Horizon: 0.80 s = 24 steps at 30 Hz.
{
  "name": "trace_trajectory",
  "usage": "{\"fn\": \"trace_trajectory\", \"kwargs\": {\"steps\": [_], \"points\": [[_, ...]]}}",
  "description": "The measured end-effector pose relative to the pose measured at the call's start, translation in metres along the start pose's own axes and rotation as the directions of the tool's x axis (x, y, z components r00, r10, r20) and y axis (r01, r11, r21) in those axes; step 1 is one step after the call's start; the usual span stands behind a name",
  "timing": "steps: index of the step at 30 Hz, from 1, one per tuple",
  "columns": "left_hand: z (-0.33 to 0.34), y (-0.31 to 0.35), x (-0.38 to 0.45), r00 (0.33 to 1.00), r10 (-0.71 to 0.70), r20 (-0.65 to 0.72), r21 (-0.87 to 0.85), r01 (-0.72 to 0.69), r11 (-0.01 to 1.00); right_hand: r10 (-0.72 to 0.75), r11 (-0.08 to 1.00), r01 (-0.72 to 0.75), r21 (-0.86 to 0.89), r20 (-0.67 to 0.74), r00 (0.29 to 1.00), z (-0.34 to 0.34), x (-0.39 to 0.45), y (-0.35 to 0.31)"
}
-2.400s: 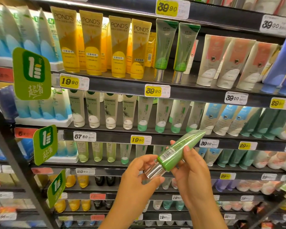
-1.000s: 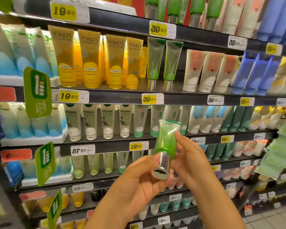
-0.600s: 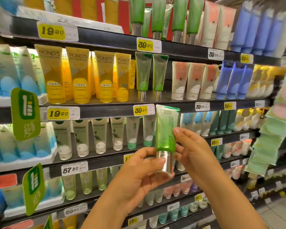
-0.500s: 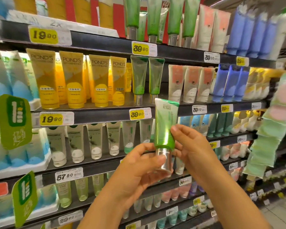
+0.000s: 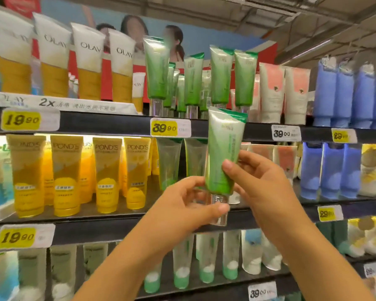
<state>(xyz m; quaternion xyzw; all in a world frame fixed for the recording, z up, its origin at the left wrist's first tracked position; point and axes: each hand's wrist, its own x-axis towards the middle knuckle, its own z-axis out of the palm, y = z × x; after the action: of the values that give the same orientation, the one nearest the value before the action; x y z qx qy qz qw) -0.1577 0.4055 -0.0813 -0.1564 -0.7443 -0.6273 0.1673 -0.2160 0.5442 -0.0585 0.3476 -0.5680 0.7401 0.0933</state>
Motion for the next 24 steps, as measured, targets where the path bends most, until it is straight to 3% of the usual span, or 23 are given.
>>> {"fn": "trace_trajectory", "kwargs": {"steps": [4,11,16,20,24], "points": [[0.006,0.018,0.047,0.961,0.136,-0.242,0.266,-0.069,0.961,-0.096,0.995,0.094,0.024,0.069,0.993,-0.008,0.047,-0.011],[-0.003,0.051,0.109,0.9,0.312,-0.305,0.38,-0.186,0.906,-0.214,0.977,0.213,0.021,0.177,0.961,-0.009,0.118,-0.032],[-0.019,0.077,0.138,0.879,0.325,-0.349,0.328,-0.21,0.921,-0.286,0.958,0.286,0.02,0.113,0.952,-0.019,0.153,-0.03],[-0.038,0.089,0.156,0.819,0.396,-0.416,0.408,-0.221,0.886,-0.352,0.921,0.351,-0.167,0.027,0.936,-0.03,0.169,-0.018],[-0.047,0.087,0.167,0.828,0.362,-0.427,0.454,-0.15,0.878,-0.344,0.87,0.328,-0.369,0.022,0.939,-0.033,0.178,-0.006]]}}
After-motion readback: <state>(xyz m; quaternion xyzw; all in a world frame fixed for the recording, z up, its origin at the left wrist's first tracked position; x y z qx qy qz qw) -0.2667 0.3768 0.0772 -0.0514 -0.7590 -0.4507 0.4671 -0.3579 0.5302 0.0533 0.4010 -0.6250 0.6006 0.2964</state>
